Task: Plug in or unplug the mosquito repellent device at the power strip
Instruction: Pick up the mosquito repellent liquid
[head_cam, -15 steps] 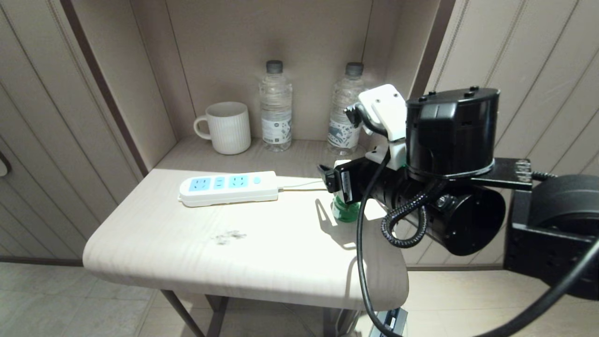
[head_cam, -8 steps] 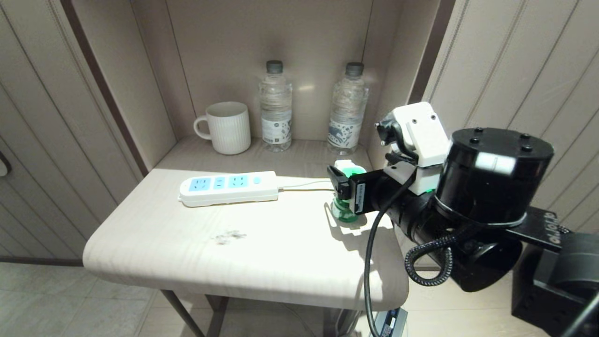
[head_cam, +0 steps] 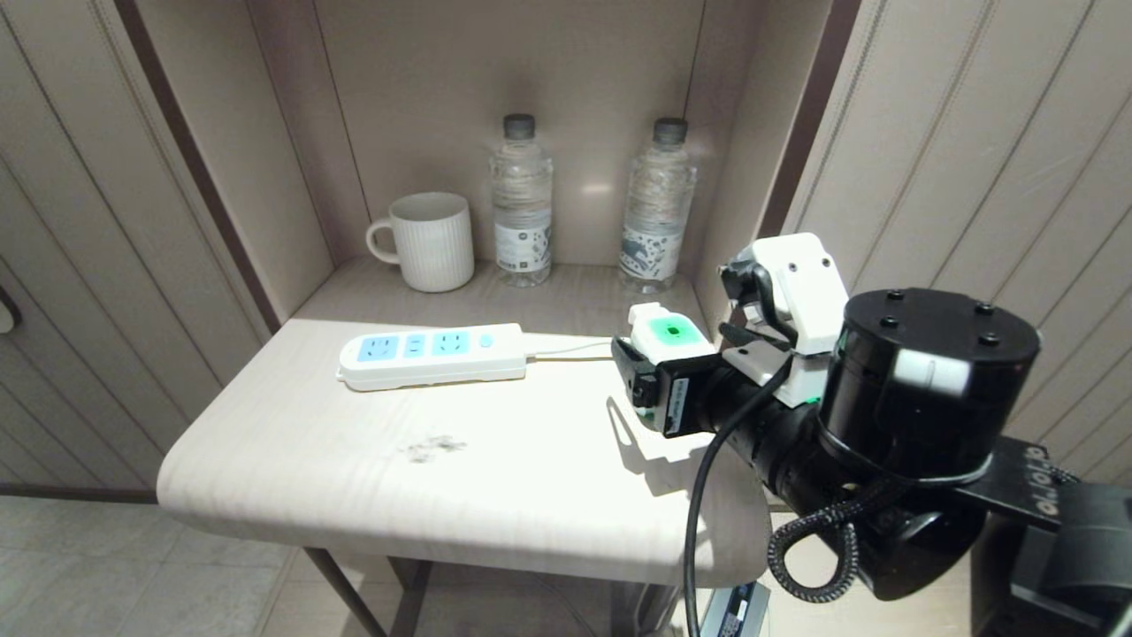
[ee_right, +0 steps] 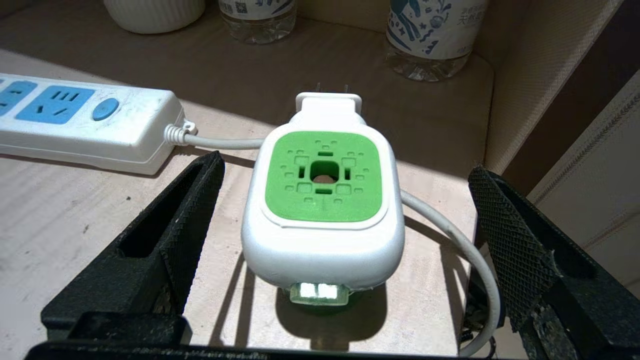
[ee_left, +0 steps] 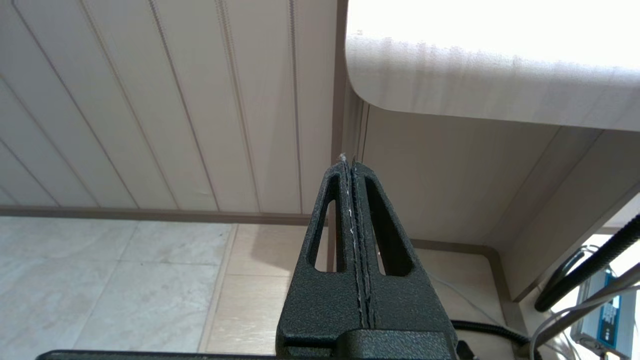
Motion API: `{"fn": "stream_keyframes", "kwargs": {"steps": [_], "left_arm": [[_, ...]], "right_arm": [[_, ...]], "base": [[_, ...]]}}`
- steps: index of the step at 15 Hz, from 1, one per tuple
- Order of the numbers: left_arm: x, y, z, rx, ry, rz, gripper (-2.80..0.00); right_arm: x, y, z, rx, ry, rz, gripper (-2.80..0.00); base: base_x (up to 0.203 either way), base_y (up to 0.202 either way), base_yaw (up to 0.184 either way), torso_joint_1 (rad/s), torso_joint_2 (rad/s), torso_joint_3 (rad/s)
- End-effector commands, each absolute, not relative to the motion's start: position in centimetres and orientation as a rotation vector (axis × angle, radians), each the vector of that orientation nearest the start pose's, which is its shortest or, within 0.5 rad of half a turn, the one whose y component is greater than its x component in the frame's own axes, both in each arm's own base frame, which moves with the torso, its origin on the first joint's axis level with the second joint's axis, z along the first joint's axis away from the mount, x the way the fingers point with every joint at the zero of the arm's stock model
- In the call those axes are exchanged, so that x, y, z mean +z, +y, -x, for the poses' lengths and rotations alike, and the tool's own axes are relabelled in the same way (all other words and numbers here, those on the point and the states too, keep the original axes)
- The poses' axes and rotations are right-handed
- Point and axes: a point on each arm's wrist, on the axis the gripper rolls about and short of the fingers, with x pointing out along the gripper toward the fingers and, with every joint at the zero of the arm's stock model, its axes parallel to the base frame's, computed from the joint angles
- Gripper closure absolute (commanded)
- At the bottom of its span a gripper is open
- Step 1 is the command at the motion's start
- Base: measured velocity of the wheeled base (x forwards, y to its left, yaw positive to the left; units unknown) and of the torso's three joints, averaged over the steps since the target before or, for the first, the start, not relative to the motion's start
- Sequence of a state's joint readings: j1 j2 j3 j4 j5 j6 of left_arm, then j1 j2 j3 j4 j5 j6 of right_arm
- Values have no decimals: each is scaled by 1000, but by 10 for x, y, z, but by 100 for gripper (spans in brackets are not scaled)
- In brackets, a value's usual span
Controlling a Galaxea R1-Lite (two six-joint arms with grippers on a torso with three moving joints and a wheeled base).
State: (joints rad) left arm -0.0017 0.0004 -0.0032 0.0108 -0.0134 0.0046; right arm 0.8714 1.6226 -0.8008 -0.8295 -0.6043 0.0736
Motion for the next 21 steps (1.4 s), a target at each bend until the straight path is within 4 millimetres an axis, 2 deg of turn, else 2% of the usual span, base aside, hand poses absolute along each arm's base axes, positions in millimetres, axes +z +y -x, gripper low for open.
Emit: {"fn": "stream_keyframes", "kwargs": {"steps": [1,8,14,21], "left_arm": [[75,0,23,-15,9,-5,0],[75,0,23,-15,9,-5,0],[75,0,23,-15,9,-5,0],[75,0,23,-15,9,-5,0]], "right_arm": [[223,215,-194,275,-1,-83,-280],[213,218,-199,262,25,-79,-280],[214,227,-205,267,-39,-98,-280],[213,227,-208,260,-40,-83,-280]], "base": [[0,0,0,0,0,0],[0,0,0,0,0,0],[0,0,0,0,0,0],[0,0,0,0,0,0]]}}
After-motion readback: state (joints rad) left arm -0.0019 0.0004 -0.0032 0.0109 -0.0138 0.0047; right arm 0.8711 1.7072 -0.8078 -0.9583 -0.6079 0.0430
